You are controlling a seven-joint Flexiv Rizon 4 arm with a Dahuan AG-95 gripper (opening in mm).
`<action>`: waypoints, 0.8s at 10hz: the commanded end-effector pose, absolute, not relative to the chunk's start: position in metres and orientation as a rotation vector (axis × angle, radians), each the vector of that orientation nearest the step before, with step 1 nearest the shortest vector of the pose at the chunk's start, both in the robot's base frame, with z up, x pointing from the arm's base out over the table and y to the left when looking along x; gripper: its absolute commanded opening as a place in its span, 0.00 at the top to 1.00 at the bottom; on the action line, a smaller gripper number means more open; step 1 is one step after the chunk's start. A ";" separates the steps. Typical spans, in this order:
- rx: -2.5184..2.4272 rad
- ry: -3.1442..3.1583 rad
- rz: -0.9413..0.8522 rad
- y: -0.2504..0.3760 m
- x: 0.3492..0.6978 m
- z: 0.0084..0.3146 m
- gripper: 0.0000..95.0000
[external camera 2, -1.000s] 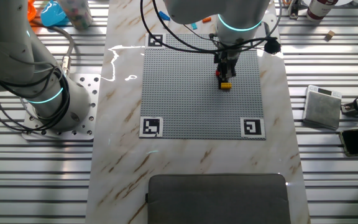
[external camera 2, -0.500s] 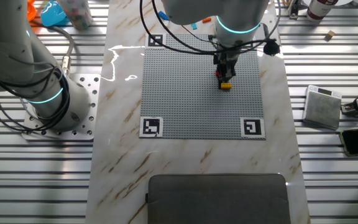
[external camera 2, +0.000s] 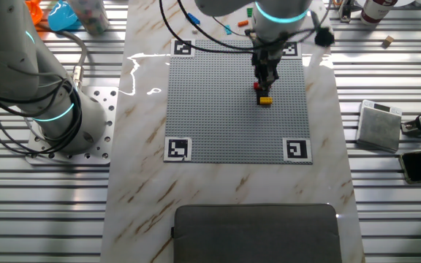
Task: Build with small Lego blocks
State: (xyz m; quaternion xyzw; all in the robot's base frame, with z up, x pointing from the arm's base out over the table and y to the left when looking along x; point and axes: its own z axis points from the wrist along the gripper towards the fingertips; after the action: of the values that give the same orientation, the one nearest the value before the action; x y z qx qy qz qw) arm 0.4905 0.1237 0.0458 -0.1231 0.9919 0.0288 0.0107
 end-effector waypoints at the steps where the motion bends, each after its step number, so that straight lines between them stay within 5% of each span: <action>1: -0.719 3.048 0.016 0.126 0.491 0.051 1.00; 8: -1.775 2.585 -0.060 0.130 0.493 0.048 1.00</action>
State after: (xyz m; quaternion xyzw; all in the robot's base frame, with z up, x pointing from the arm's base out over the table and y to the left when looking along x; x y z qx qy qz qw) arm 0.4921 0.1274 0.0498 -0.4170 0.9089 -0.0055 0.0023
